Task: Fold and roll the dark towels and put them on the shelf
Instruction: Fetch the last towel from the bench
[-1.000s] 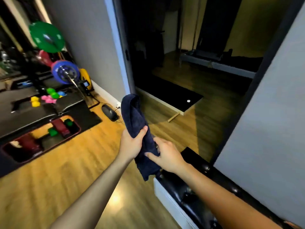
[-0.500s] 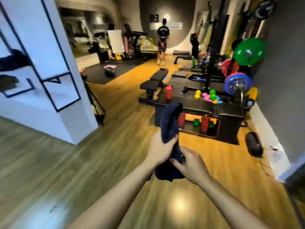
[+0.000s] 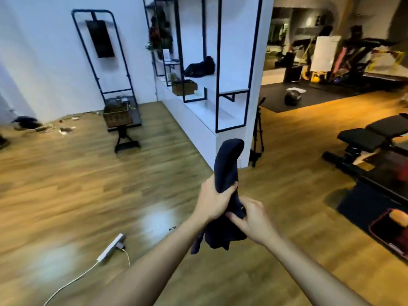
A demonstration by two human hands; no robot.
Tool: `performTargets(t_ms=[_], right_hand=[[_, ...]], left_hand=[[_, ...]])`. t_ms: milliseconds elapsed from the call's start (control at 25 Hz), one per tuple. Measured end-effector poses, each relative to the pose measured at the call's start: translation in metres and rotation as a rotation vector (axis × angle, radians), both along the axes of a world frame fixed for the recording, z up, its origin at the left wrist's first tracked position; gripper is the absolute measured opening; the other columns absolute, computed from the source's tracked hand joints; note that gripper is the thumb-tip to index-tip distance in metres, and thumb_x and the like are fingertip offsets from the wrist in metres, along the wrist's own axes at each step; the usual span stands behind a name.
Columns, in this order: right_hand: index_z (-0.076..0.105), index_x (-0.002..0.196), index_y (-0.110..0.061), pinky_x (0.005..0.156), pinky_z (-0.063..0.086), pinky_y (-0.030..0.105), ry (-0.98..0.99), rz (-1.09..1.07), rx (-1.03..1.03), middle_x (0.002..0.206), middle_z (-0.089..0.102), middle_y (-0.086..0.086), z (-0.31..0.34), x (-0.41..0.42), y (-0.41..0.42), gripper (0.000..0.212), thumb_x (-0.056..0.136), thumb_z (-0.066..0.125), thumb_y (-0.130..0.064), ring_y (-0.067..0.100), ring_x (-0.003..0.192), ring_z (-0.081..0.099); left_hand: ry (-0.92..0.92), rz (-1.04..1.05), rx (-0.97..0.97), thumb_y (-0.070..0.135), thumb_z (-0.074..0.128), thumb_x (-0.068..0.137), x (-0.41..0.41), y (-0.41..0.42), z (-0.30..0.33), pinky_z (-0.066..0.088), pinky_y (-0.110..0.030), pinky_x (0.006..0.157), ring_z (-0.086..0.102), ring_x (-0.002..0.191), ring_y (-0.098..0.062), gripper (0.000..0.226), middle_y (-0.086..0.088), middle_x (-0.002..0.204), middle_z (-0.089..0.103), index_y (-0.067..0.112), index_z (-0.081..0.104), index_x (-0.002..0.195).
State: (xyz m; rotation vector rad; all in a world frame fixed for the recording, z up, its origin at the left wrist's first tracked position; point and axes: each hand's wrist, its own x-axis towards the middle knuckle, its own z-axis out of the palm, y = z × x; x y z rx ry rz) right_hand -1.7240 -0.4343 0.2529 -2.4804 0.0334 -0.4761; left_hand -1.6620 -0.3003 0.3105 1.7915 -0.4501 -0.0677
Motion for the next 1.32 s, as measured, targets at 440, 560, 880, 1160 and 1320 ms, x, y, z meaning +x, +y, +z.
performTargets(t_ms=[440, 560, 880, 1160, 1320], right_hand=[[0.061, 0.089, -0.028, 0.062, 0.048, 0.037, 0.032, 0.393, 0.009, 0.083, 0.065, -0.007, 0.016, 0.252, 0.04, 0.021, 0.081, 0.062, -0.047, 0.019, 0.077, 0.061], [0.061, 0.09, -0.027, 0.065, 0.049, 0.039, 0.023, 0.477, -0.031, 0.085, 0.065, -0.006, 0.014, 0.314, 0.066, 0.022, 0.081, 0.063, -0.048, 0.02, 0.08, 0.062], [0.054, 0.081, -0.028, 0.058, 0.049, 0.039, 0.081, 0.547, -0.002, 0.074, 0.06, -0.009, 0.028, 0.505, 0.131, 0.022, 0.08, 0.063, -0.047, 0.017, 0.068, 0.058], [0.055, 0.081, -0.027, 0.058, 0.049, 0.04, 0.066, 0.484, 0.04, 0.073, 0.06, -0.008, 0.024, 0.672, 0.123, 0.02, 0.078, 0.063, -0.045, 0.017, 0.068, 0.059], [0.052, 0.08, -0.029, 0.059, 0.05, 0.042, 0.059, 0.48, 0.06, 0.071, 0.061, -0.008, 0.026, 0.777, 0.098, 0.017, 0.079, 0.062, -0.043, 0.017, 0.068, 0.059]], left_hand=[[-0.033, 0.453, 0.021, 0.019, 0.069, 0.086, 0.195, 0.052, 0.008, 0.05, -0.019, 0.069, 0.066, 0.081, -0.008, 0.01, 0.002, 0.086, 0.07, 0.014, 0.065, 0.094], [-0.052, 0.497, 0.014, 0.023, 0.068, 0.086, 0.245, 0.078, 0.003, 0.052, -0.022, 0.071, 0.068, 0.084, -0.009, 0.013, 0.002, 0.087, 0.071, 0.015, 0.066, 0.096], [-0.082, 0.556, -0.017, 0.017, 0.068, 0.09, 0.42, 0.143, 0.018, 0.045, -0.011, 0.06, 0.063, 0.071, 0.001, 0.007, 0.0, 0.08, 0.069, 0.012, 0.064, 0.09], [-0.083, 0.515, 0.024, 0.022, 0.068, 0.09, 0.594, 0.132, 0.016, 0.042, -0.008, 0.06, 0.063, 0.074, 0.002, 0.009, 0.005, 0.08, 0.068, 0.014, 0.064, 0.092], [-0.099, 0.499, 0.011, 0.024, 0.068, 0.089, 0.703, 0.108, 0.017, 0.047, -0.017, 0.07, 0.065, 0.084, -0.002, 0.011, 0.006, 0.088, 0.07, 0.018, 0.065, 0.098]])
